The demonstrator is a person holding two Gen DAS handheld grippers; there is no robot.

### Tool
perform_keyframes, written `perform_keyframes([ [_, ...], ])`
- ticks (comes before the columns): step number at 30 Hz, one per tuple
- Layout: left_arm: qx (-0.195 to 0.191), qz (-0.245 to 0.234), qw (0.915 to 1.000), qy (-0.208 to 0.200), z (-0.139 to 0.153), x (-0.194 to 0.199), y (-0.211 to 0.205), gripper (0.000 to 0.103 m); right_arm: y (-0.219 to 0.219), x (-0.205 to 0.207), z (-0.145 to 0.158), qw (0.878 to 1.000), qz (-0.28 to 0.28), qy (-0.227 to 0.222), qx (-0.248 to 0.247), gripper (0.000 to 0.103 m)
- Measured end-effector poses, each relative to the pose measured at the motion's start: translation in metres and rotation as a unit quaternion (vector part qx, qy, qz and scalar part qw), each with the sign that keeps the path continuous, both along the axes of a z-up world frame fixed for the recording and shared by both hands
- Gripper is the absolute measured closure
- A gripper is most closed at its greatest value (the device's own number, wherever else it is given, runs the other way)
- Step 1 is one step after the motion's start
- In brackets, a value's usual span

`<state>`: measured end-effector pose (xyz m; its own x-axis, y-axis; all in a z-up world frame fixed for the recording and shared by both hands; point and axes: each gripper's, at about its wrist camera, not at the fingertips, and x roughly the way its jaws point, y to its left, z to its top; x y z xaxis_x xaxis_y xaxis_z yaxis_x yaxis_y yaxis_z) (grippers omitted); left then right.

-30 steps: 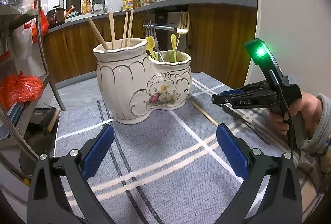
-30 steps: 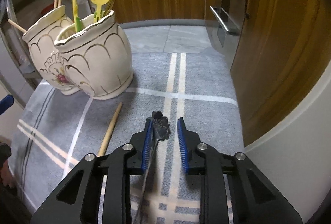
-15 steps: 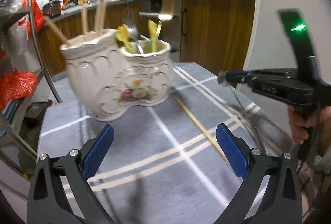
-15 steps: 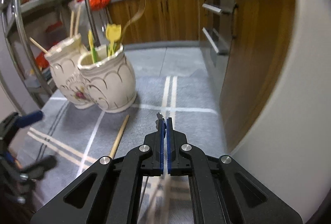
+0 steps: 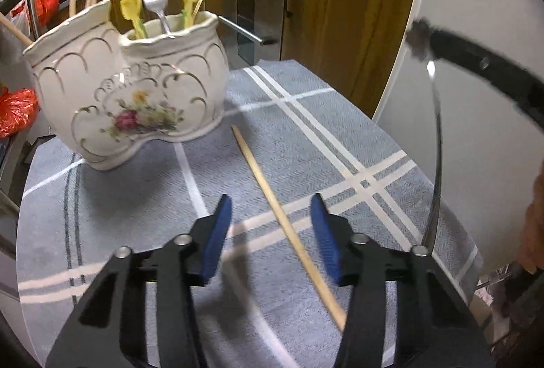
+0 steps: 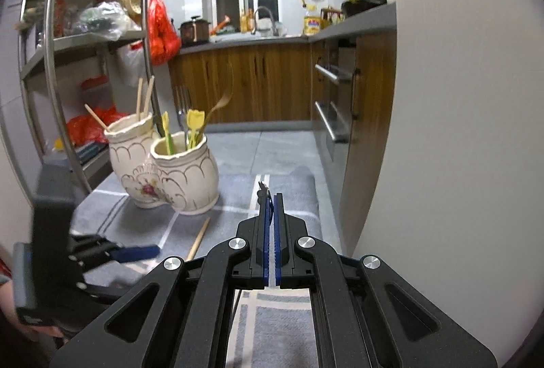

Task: Organize utensils
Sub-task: 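Grasp the last wooden chopstick with the left tool while the right tool lifts the spoon, then lower the chopstick into the large cup while the right tool lowers the spoon into the small cup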

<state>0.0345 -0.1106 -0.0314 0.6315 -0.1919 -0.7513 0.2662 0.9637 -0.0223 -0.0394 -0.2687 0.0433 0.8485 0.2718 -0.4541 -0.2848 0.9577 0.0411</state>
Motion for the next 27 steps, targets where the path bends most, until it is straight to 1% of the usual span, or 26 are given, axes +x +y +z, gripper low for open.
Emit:
perform_keyframes([
  [3,0.016,-0.004,0.9999,0.004,-0.004,0.003,-0.011,0.067,0.0,-0.002,0.004,1.0,0.001,-0.007,0.002,0.1],
  [5,0.03,0.003,0.9995,0.009,-0.007,0.006,-0.013,0.076,-0.002,-0.005,0.007,1.0,0.002,-0.011,0.006,0.1],
  [6,0.032,0.007,0.9995,0.006,-0.007,0.008,-0.014,0.079,-0.002,-0.008,0.008,1.0,0.001,-0.013,0.006,0.1],
  [8,0.04,0.017,0.9991,0.005,-0.007,0.011,-0.013,0.092,-0.003,-0.011,0.011,1.0,0.003,-0.018,0.006,0.1],
  [11,0.039,0.02,0.999,0.007,-0.006,0.013,-0.007,0.095,-0.002,-0.014,0.015,1.0,0.004,-0.025,0.009,0.1],
  [14,0.02,0.014,0.9997,0.008,-0.003,0.01,0.005,0.097,0.001,-0.017,0.017,0.999,0.003,-0.03,0.01,0.1],
  [18,0.0,-0.002,1.0,-0.003,0.004,0.001,0.02,0.097,0.005,-0.022,0.02,0.999,0.003,-0.038,0.009,0.1],
  [21,-0.009,-0.025,0.999,-0.035,0.014,-0.014,0.029,0.097,0.008,-0.024,0.022,0.999,0.002,-0.045,0.007,0.1],
  [22,-0.004,-0.032,0.9981,-0.053,0.019,-0.021,0.033,0.097,0.009,-0.025,0.023,0.999,0.002,-0.046,0.007,0.1],
  [25,-0.018,-0.048,0.9943,-0.093,0.032,-0.035,0.046,0.097,0.015,-0.025,0.025,0.999,0.003,-0.046,0.009,0.1],
  [27,-0.022,-0.051,0.99,-0.13,0.043,-0.045,0.059,0.097,0.02,-0.024,0.026,0.999,0.003,-0.046,0.007,0.1],
])
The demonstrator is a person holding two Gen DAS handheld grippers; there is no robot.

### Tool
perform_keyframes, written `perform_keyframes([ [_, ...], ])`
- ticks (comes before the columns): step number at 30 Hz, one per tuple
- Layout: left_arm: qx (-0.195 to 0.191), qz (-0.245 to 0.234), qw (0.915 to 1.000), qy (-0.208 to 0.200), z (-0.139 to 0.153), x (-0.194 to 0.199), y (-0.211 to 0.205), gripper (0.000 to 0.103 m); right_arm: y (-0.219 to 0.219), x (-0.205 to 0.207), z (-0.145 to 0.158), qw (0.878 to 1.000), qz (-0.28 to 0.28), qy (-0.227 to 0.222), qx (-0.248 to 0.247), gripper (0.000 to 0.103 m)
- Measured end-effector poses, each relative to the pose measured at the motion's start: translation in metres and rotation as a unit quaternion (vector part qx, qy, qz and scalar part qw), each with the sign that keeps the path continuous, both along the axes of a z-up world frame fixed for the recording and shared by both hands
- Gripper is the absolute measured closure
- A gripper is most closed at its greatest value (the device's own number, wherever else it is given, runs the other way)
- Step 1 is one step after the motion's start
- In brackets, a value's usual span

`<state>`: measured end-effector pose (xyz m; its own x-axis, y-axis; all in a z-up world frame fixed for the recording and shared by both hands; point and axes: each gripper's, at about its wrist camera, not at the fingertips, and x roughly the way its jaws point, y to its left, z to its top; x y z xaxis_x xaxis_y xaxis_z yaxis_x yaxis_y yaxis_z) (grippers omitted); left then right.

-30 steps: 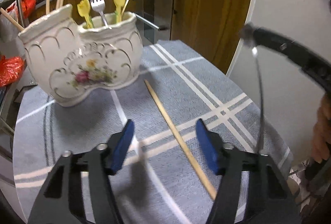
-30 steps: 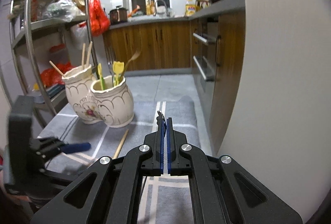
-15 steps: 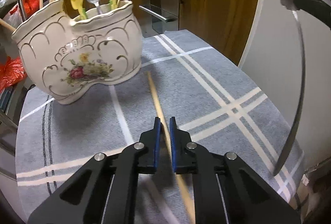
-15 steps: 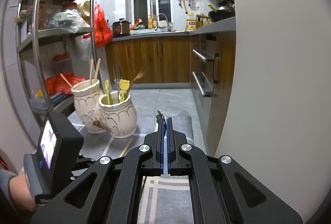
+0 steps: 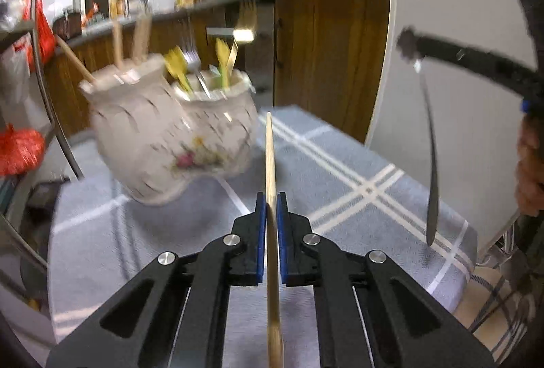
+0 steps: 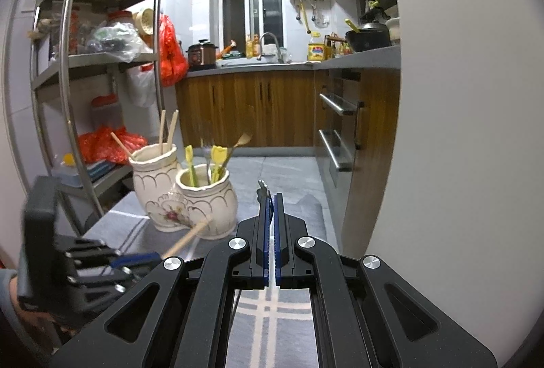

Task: Organize utensils
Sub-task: 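Lower the chopstick into the large cup while the right tool lowers the spoon into the small cup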

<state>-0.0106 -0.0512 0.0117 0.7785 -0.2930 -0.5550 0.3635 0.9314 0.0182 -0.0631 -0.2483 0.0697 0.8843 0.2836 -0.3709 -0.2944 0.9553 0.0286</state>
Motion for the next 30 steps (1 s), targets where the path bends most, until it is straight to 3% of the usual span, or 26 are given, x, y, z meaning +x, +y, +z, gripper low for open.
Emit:
perform_keyframes([
  [5,-0.019,-0.012,0.9965,-0.081,0.028,-0.017,0.021,0.097,0.016,0.006,0.006,1.0,0.005,0.004,0.006,0.1],
  [13,-0.088,-0.003,0.9849,-0.149,0.066,-0.02,0.062,0.097,0.049,0.022,0.028,1.0,0.011,-0.019,-0.004,0.1],
  [25,-0.133,0.033,0.967,-0.215,0.115,0.016,0.134,0.097,0.079,0.063,0.06,0.999,0.018,-0.044,0.003,0.1],
  [30,-0.177,0.035,0.96,-0.214,0.122,0.06,0.152,0.097,0.082,0.081,0.073,0.998,0.006,-0.066,0.008,0.1],
])
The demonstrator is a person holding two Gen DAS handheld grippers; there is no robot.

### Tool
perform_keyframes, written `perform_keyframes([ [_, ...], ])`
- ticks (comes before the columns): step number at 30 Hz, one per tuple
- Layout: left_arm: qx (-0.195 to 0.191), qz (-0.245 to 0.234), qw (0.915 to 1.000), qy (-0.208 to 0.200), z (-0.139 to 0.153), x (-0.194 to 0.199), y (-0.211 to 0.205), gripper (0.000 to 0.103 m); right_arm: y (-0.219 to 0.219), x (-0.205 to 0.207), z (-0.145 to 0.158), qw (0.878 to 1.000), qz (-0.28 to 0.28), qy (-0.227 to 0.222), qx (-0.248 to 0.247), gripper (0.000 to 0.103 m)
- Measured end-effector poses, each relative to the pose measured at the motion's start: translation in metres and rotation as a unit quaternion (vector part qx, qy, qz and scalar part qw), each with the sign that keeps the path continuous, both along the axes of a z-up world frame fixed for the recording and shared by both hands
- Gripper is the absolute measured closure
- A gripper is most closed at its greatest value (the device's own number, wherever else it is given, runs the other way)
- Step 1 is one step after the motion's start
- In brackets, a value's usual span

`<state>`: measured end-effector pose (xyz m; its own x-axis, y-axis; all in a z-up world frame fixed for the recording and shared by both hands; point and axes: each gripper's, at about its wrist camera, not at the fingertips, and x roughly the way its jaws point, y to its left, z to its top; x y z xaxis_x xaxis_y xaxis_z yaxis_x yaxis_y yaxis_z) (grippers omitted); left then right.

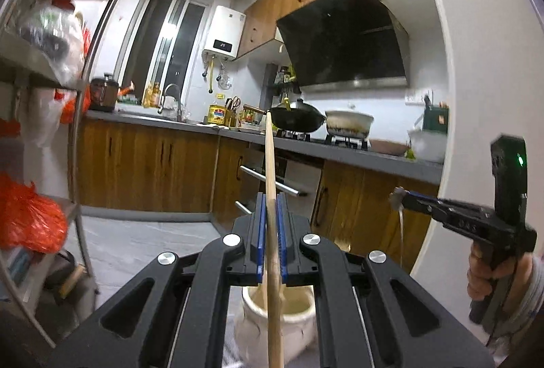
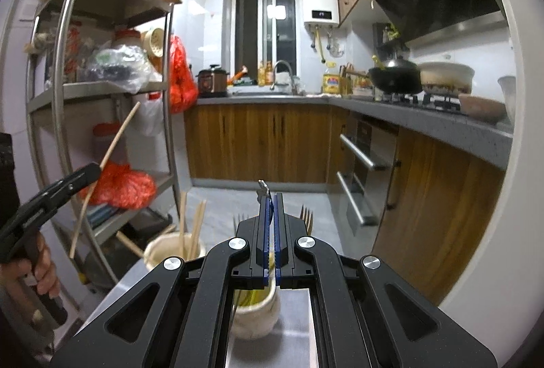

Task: Organize utensils
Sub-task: 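Lower the chopstick into the large cup while the right tool lowers the spoon into the small cup, then open both tools and withdraw them from the holder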

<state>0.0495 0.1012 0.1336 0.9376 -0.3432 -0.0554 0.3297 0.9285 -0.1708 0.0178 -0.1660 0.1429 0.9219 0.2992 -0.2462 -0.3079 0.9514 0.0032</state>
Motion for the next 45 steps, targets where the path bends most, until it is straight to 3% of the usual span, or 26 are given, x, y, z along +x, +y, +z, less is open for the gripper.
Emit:
perform_keyframes([
  [5,-0.062,-0.015,0.9976,0.028,-0.009,0.051,0.014,0.097,0.003,0.018,0.008,1.0,-0.013,-0.013,0.014,0.1],
  [17,-0.092,-0.052,0.9937,0.037,-0.037,0.103,-0.001,0.097,0.015,0.055,-0.008,0.999,-0.042,-0.026,0.017,0.1],
  [25,-0.072,-0.062,0.9947,0.041,-0.049,0.109,-0.003,0.097,0.02,0.065,-0.03,0.999,-0.04,-0.012,0.003,0.1],
  [35,-0.049,-0.069,0.9953,0.046,-0.053,0.094,0.005,0.097,0.026,0.064,-0.059,0.999,-0.008,0.039,-0.006,0.1],
  [39,-0.041,-0.061,0.996,0.05,-0.051,0.084,0.008,0.097,0.022,0.062,-0.069,0.998,0.0,0.067,0.006,0.081],
  [45,-0.024,-0.042,0.9974,0.054,-0.043,0.058,0.017,0.097,0.007,0.038,-0.068,0.997,-0.007,0.073,0.027,0.079],
])
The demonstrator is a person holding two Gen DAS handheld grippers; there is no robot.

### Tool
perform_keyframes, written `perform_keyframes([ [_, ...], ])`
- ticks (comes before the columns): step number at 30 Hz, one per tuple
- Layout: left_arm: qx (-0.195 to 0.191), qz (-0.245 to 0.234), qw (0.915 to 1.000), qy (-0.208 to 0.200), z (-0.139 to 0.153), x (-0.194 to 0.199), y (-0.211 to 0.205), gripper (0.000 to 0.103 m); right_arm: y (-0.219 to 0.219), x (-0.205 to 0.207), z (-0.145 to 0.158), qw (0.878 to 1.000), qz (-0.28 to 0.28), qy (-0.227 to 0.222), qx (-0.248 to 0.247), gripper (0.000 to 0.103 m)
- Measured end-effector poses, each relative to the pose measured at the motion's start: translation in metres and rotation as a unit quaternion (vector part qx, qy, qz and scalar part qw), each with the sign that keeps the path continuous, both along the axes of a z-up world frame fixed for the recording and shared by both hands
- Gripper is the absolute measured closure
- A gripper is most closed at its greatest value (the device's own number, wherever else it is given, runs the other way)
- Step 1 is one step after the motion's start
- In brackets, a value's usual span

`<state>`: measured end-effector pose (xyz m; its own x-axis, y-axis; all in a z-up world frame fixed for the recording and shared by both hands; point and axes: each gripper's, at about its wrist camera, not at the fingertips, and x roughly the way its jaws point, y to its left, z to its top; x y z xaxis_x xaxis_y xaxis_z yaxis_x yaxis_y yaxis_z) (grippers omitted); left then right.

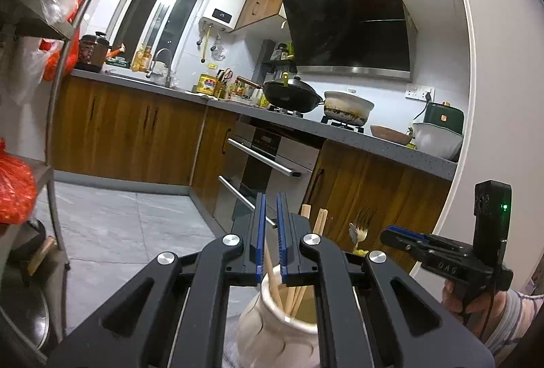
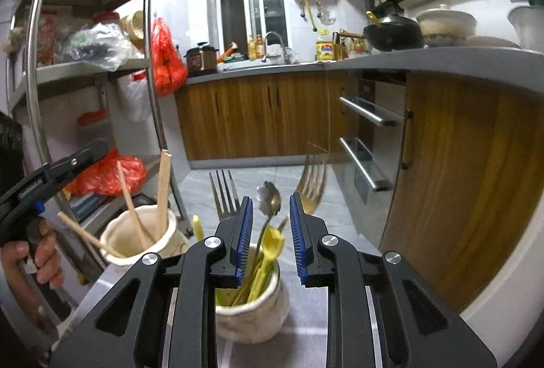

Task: Organize utensils

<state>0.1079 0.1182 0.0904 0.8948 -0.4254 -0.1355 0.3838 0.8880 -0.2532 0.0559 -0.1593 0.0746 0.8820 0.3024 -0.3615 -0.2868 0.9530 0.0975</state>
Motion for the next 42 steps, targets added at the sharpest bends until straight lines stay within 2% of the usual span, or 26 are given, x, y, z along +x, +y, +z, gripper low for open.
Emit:
perform_keyframes([
  [7,0.019,0.044,0.9988,0.013,0.003,-0.046,0.019,0.097,-0.015,-0.038,-0.006,1.0,0.002,0.006,-0.004,0.079],
  [13,0.063,0.061,0.9951,0.045,-0.014,-0.083,0.004,0.097,-0.013,-0.065,-0.026,0.999,0.012,0.007,-0.048,0.079],
  [16,0.084,0.067,0.9926,0.055,-0.025,-0.095,-0.01,0.095,-0.012,-0.073,-0.036,0.998,0.02,0.013,-0.05,0.077],
  [18,0.095,0.066,0.9911,0.066,-0.032,-0.098,-0.023,0.086,-0.011,-0.075,-0.038,0.998,0.022,0.009,-0.052,0.071],
  [20,0.107,0.074,0.9891,0.069,-0.039,-0.102,-0.036,0.057,-0.01,-0.08,-0.04,0.998,0.024,0.0,-0.06,0.067],
  [23,0.113,0.082,0.9878,0.07,-0.045,-0.106,-0.052,0.034,-0.01,-0.085,-0.043,0.998,0.03,-0.012,-0.06,0.042],
  [25,0.112,0.092,0.9866,0.075,-0.049,-0.106,-0.059,0.026,-0.012,-0.085,-0.044,0.998,0.029,-0.024,-0.054,0.014],
  [28,0.112,0.117,0.9838,0.077,-0.054,-0.106,-0.065,0.008,-0.01,-0.084,-0.045,0.997,0.029,-0.042,-0.055,0.008],
  [31,0.123,0.15,0.9786,0.068,-0.056,-0.107,-0.067,0.006,-0.007,-0.082,-0.046,0.997,0.031,-0.051,-0.057,0.006],
  [34,0.132,0.173,0.9726,0.081,-0.06,-0.102,-0.068,0.006,-0.004,-0.08,-0.05,0.996,0.033,-0.051,-0.059,0.006],
  [42,0.136,0.178,0.9704,0.09,-0.07,-0.101,-0.065,0.006,-0.011,-0.079,-0.054,0.998,0.025,-0.047,-0.039,0.005],
])
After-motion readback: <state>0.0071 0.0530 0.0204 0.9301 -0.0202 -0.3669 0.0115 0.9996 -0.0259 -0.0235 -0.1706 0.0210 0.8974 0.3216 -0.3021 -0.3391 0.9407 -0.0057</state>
